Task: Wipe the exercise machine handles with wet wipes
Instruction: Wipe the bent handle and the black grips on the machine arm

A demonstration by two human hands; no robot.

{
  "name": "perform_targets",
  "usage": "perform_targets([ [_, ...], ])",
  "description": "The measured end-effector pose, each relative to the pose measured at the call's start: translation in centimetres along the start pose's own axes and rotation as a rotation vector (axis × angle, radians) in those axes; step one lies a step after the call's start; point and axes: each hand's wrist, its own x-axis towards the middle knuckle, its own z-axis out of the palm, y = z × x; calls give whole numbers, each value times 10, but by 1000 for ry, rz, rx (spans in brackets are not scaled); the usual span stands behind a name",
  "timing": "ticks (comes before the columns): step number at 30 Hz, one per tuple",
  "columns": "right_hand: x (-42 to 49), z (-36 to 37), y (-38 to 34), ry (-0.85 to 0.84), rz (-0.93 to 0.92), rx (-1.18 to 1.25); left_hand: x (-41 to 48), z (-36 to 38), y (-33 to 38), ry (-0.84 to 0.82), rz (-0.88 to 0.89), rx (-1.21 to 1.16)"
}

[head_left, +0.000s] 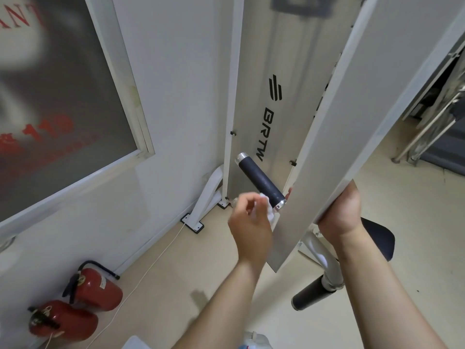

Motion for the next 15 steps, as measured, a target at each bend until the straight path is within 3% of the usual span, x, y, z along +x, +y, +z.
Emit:
perform_targets([
  [2, 0, 1, 0, -7, -3, -5, 27, 5, 15, 112, -52, -32],
  [4, 0, 2, 0, -2, -6, -5, 39, 7, 26, 119, 34, -18],
  [7, 1, 2, 0, -13, -8, -4, 21, 1, 20, -4, 326, 216],
  [9, 1, 0, -1, -16, -3, -4, 9, -5, 9, -115, 417, 242],
  [11, 1, -1, -3, -29, -7, 3, 18, -6, 12, -103, 304, 195],
  [15, 0, 0, -2, -27, -22, 16, 63, 1, 30, 166, -71, -16],
])
